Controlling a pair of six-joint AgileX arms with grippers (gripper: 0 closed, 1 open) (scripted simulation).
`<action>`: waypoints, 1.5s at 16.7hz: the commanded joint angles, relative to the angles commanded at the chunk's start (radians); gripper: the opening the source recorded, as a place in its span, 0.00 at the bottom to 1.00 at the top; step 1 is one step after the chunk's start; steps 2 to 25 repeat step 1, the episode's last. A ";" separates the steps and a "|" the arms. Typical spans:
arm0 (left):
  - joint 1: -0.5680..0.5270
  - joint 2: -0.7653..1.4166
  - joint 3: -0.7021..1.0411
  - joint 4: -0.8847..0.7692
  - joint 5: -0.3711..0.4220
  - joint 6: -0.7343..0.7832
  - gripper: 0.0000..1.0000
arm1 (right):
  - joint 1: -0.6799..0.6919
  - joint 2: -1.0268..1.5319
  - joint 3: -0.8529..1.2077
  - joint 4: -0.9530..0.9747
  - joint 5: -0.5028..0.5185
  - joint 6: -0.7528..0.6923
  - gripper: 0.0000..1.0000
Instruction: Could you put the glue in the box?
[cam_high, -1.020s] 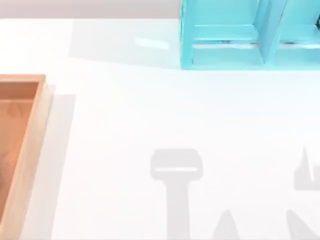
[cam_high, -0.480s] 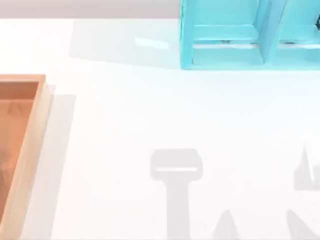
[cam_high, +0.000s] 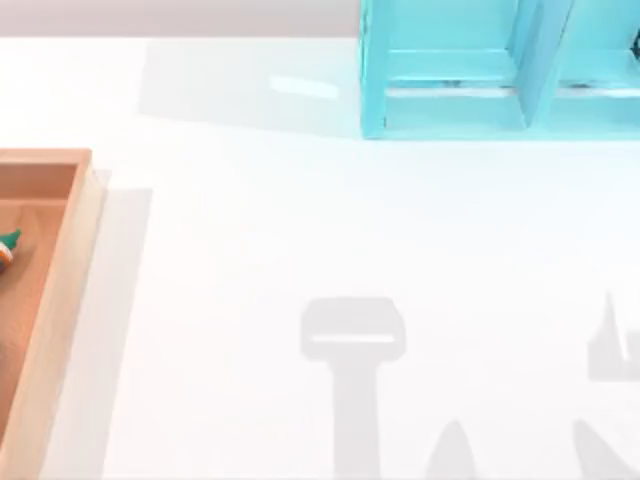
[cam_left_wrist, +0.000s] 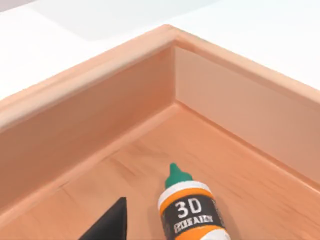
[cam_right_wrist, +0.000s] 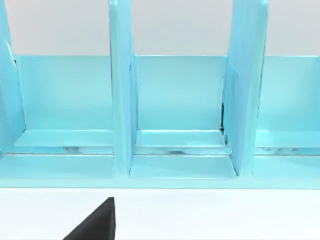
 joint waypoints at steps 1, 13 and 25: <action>0.000 0.000 0.000 0.000 0.000 0.000 1.00 | 0.000 0.000 0.000 0.000 0.000 0.000 1.00; 0.000 0.000 0.000 0.000 0.000 0.000 1.00 | 0.000 0.000 0.000 0.000 0.000 0.000 1.00; 0.000 0.000 0.000 0.000 0.000 0.000 1.00 | 0.000 0.000 0.000 0.000 0.000 0.000 1.00</action>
